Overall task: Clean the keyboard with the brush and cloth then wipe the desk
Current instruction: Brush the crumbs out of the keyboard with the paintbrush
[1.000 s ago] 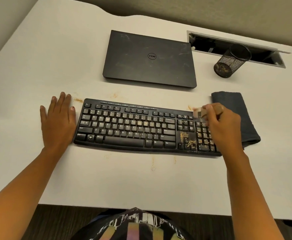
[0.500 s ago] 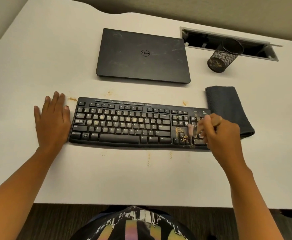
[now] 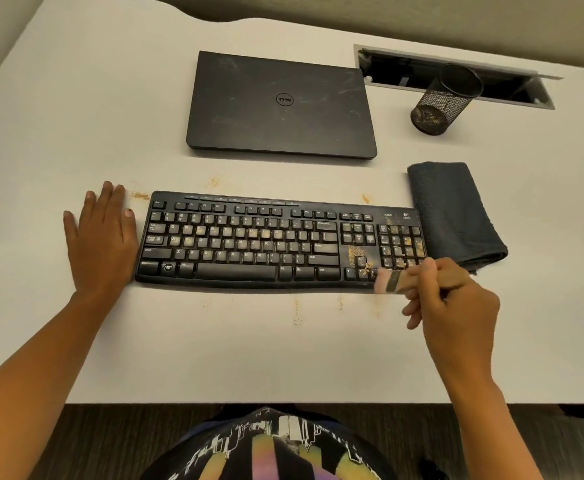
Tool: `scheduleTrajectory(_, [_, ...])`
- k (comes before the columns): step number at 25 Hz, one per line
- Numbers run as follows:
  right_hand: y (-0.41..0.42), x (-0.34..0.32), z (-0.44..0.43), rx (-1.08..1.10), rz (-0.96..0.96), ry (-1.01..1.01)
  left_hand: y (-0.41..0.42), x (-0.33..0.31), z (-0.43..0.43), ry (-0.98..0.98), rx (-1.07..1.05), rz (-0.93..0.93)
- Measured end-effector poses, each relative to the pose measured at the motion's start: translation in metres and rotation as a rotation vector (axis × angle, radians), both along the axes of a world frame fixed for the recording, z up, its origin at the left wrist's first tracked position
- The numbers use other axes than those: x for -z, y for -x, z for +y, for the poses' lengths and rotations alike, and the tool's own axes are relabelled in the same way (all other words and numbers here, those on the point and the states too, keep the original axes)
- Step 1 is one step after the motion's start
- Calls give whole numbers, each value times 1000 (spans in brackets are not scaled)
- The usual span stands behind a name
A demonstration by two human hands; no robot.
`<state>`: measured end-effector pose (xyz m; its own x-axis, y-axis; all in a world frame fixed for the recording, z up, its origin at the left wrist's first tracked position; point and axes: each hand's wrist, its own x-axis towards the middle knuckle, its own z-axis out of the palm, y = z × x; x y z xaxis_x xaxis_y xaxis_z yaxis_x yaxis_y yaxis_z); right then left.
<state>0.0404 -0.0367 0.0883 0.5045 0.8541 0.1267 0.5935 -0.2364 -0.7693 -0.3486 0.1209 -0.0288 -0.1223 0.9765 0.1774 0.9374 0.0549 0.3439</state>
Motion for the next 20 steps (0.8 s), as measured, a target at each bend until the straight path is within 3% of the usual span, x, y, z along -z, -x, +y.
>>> scheduleTrajectory(2, [7,6,-8,73,-7,-73,0,1,0,2,-3,-2])
scheduleTrajectory(8, [43,18,-17,-153,37,-53,1,1,-1,3,5,-9])
scheduleTrajectory(11, [33,21,-23,-101,40,-39,1,1,-1,-5,8,-16])
scheduleTrajectory(15, [4,27,-33,82,-211,-62,2,3,-1,-13,2,-25])
scheduleTrajectory(20, [34,23,-30,-277,-145,-42,1,2,-1,-23,10,-27])
